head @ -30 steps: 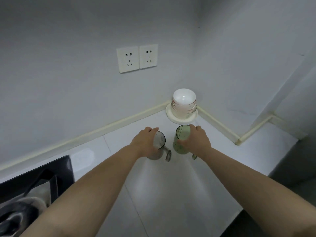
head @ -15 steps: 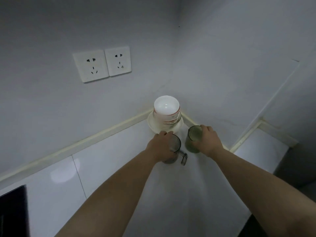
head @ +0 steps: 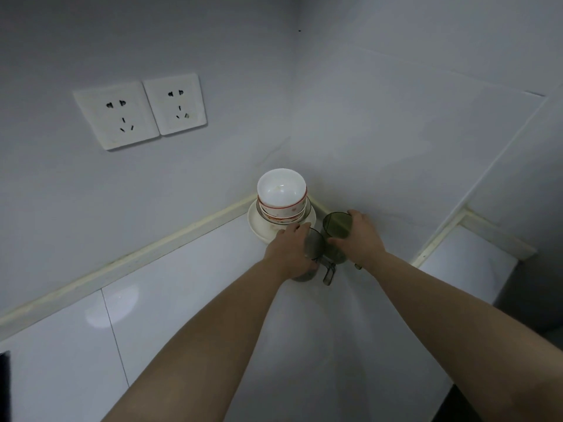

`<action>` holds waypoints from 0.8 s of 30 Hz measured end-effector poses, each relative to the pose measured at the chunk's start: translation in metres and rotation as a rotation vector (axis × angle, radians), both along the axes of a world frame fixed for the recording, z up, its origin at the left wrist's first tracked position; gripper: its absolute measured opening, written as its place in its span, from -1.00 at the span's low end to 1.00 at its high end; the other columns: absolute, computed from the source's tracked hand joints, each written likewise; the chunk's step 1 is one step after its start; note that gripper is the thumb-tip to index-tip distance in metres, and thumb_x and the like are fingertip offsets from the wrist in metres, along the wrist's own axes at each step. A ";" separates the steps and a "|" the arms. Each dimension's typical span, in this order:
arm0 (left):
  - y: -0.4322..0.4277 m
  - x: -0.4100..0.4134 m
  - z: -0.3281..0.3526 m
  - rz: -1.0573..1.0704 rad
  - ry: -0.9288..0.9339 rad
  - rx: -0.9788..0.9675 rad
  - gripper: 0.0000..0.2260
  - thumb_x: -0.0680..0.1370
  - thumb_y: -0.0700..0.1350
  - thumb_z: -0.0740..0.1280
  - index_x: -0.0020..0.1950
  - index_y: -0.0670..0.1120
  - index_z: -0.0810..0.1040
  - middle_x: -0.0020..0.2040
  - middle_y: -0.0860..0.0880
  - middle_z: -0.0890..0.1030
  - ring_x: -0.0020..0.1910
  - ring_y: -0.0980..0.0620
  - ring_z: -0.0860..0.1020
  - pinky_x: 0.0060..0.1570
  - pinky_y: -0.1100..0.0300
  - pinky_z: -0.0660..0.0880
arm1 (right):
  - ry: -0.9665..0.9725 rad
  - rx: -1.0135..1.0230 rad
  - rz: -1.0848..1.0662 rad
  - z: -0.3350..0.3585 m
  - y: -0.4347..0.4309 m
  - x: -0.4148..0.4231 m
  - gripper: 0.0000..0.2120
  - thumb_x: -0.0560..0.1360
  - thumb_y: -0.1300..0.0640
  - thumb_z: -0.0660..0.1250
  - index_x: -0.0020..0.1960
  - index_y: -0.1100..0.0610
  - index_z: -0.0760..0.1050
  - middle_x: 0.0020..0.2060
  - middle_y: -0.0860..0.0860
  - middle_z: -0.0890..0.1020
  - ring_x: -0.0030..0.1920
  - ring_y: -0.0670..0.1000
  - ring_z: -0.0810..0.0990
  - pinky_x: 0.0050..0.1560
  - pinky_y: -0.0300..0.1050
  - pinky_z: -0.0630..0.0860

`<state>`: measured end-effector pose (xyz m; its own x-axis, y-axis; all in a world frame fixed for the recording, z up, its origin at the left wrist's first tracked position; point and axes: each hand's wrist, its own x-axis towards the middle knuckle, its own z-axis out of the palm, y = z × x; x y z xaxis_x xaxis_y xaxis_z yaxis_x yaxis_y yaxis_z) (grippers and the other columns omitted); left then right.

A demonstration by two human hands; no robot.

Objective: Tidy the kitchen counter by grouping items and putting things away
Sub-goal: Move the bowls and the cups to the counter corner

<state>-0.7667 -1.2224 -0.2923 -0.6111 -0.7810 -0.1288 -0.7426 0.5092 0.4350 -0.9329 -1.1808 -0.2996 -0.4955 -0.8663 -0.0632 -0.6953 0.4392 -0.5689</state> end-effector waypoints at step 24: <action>-0.008 -0.003 -0.008 0.027 0.154 -0.065 -0.14 0.37 0.06 0.50 0.54 -0.02 0.10 0.55 -0.02 0.09 0.52 -0.09 0.06 0.46 -0.06 0.17 | -0.124 -0.112 -0.100 0.015 0.012 0.008 -0.28 0.42 0.10 0.43 0.47 0.25 0.19 0.37 0.20 0.36 0.37 0.19 0.33 0.34 0.01 0.29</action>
<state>-0.7693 -1.2304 -0.3002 -0.5982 -0.8012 0.0160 -0.6835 0.5206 0.5117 -0.9248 -1.1685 -0.2843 -0.5743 -0.8179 -0.0349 -0.5730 0.4320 -0.6964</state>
